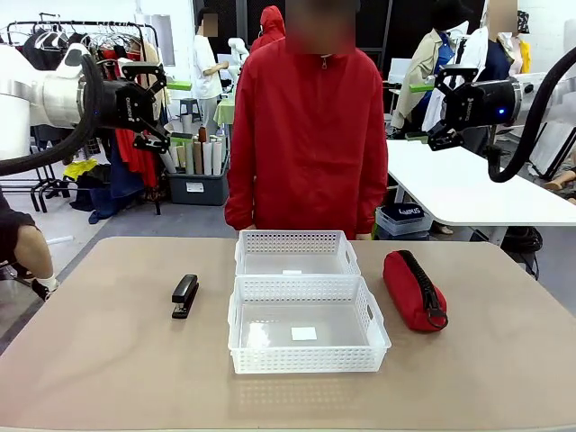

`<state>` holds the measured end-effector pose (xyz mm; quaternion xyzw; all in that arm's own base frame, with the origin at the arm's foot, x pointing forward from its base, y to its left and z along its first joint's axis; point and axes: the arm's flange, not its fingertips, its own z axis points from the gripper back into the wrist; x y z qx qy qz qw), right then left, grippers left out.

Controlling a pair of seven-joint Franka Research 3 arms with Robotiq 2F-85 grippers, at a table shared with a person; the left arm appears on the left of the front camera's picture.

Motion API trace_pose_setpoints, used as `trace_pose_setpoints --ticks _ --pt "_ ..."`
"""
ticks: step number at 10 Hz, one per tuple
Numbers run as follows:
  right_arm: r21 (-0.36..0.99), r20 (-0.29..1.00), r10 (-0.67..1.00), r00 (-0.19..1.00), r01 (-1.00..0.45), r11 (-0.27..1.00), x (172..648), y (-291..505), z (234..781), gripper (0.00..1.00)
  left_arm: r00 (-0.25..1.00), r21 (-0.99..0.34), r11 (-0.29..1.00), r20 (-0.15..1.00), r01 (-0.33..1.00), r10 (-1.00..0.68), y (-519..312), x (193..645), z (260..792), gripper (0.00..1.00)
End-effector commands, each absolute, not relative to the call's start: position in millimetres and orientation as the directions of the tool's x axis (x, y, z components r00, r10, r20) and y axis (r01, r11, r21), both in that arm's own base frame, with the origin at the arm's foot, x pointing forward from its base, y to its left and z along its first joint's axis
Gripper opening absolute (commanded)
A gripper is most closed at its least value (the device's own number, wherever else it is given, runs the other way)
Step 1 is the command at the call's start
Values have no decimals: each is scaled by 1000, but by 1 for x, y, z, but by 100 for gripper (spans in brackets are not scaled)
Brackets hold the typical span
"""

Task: Distribute items into two baskets.
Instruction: Pick up the Pencil pouch that the person points to.

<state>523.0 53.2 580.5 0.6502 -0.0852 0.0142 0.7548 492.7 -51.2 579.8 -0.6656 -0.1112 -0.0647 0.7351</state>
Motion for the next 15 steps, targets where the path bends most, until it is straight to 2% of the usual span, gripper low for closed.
trace_pose_setpoints --ticks 1,5,15 --pt "975 184 -70 980 -173 136 517 54 591 100 970 -968 95 238 233 46 -54 491 588 100" --pt "972 208 -66 976 -199 124 510 56 602 100 958 -958 111 274 265 79 -51 489 598 100" --pt "974 183 -72 980 -172 147 513 57 598 100 960 -957 110 274 267 54 -53 488 593 100"
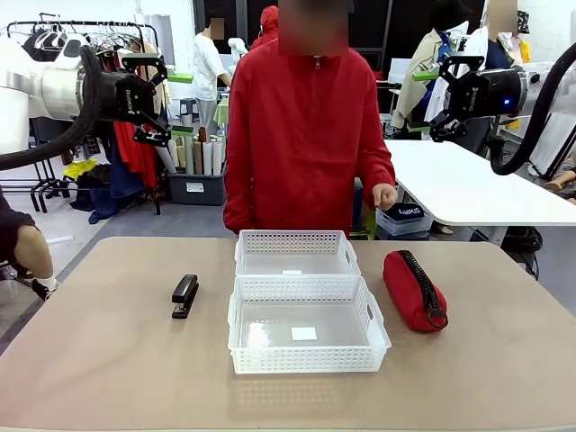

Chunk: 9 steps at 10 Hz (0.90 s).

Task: Distribute items into two baskets.
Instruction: Pick up the Pencil pouch that the person points to.

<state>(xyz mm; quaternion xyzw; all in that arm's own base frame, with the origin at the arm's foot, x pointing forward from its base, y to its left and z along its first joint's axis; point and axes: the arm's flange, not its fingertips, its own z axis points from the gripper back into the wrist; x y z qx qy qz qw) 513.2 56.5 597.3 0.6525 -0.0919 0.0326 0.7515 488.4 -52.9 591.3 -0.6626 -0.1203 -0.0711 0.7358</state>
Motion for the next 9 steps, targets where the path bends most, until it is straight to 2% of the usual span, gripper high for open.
trace_pose_setpoints --ticks 1,9 --pt "974 183 -72 980 -172 147 513 57 598 100 960 -957 110 274 267 54 -53 488 593 100" --pt "974 183 -72 980 -172 147 513 57 598 100 960 -957 110 274 267 54 -53 488 593 100"
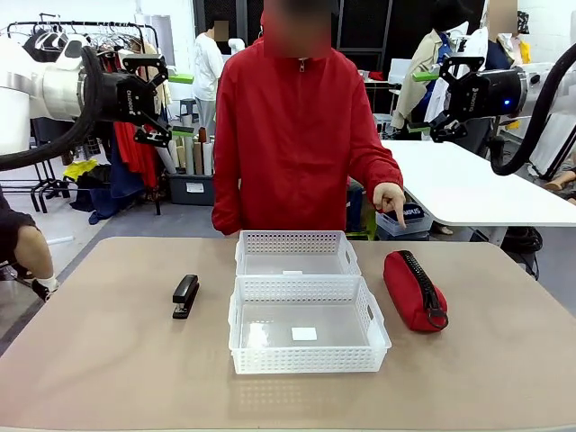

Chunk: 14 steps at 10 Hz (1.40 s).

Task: Distribute items into two baskets.
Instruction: Pick up the Pencil pouch that the person points to.

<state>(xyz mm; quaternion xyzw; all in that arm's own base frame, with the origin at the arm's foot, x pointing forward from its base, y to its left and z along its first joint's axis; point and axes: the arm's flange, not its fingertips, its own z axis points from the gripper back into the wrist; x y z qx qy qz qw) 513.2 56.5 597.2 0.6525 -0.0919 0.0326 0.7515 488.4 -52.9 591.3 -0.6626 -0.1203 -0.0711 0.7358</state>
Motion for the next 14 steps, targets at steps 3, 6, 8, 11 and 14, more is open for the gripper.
trace_pose_setpoints --ticks 3,6,8,11,14 --pt "974 183 -72 980 -172 147 513 57 598 100 960 -957 110 274 267 54 -53 488 593 100" --pt "974 183 -72 980 -172 147 513 57 598 100 960 -957 110 274 267 54 -53 488 593 100" --pt "975 181 -71 981 -169 146 513 56 597 100 960 -957 110 274 267 54 -53 488 593 100" --pt "876 182 -22 983 -151 459 518 81 607 100 960 -957 110 274 267 54 -53 488 593 100" --pt "641 200 -78 977 -70 765 523 107 616 100 960 -957 110 274 267 54 -53 488 593 100"
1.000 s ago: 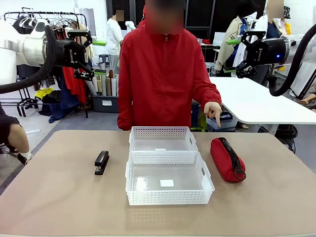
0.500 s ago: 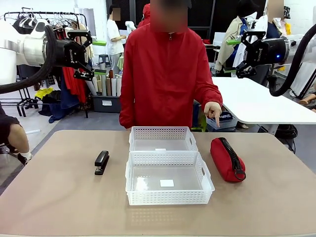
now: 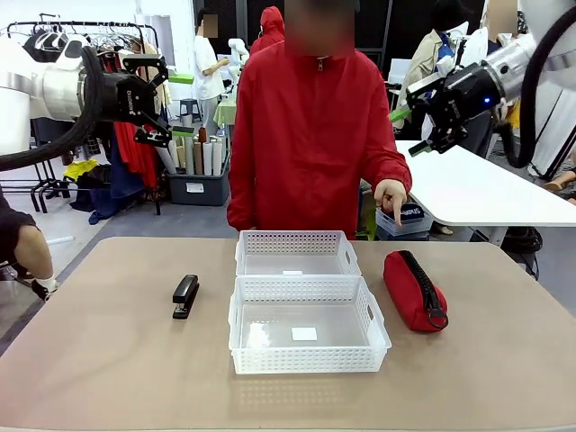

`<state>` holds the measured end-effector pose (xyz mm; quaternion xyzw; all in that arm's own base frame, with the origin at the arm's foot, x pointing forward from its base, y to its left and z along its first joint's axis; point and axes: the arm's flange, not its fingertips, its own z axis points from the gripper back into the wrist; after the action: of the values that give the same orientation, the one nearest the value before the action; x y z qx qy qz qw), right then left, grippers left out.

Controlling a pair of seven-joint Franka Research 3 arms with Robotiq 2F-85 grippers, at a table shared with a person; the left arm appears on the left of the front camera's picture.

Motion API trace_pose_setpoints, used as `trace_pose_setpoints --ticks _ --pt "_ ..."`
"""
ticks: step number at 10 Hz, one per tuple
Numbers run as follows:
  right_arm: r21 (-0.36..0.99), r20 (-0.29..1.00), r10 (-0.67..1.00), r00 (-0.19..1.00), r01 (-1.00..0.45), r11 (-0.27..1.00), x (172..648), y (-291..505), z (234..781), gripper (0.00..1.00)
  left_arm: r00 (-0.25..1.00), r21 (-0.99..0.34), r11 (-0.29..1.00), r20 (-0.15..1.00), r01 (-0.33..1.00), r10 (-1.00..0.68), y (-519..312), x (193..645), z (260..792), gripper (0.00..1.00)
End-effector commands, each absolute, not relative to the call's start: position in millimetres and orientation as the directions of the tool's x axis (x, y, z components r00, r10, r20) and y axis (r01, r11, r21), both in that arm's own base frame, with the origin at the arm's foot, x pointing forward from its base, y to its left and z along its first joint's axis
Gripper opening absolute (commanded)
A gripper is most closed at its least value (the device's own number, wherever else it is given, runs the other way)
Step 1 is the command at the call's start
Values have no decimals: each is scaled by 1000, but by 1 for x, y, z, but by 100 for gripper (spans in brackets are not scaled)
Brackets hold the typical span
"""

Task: Distribute items into two baskets.
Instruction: Pick up the Pencil pouch that the person points to.

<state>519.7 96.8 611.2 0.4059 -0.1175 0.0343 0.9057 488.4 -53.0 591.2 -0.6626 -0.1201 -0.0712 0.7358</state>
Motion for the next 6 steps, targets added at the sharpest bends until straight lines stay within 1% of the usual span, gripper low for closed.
trace_pose_setpoints --ticks 1,3,4,6 --pt "554 216 -110 970 -29 832 530 109 619 100 960 -957 110 274 267 54 -53 488 593 100" --pt "423 206 -123 971 25 906 542 109 616 100 960 -957 110 274 267 54 -53 488 593 100" --pt "383 184 -122 975 43 923 542 109 614 100 960 -957 110 274 267 54 -53 488 593 100" --pt "204 123 -151 981 124 971 538 100 611 100 960 -957 110 274 267 54 -53 488 593 100"
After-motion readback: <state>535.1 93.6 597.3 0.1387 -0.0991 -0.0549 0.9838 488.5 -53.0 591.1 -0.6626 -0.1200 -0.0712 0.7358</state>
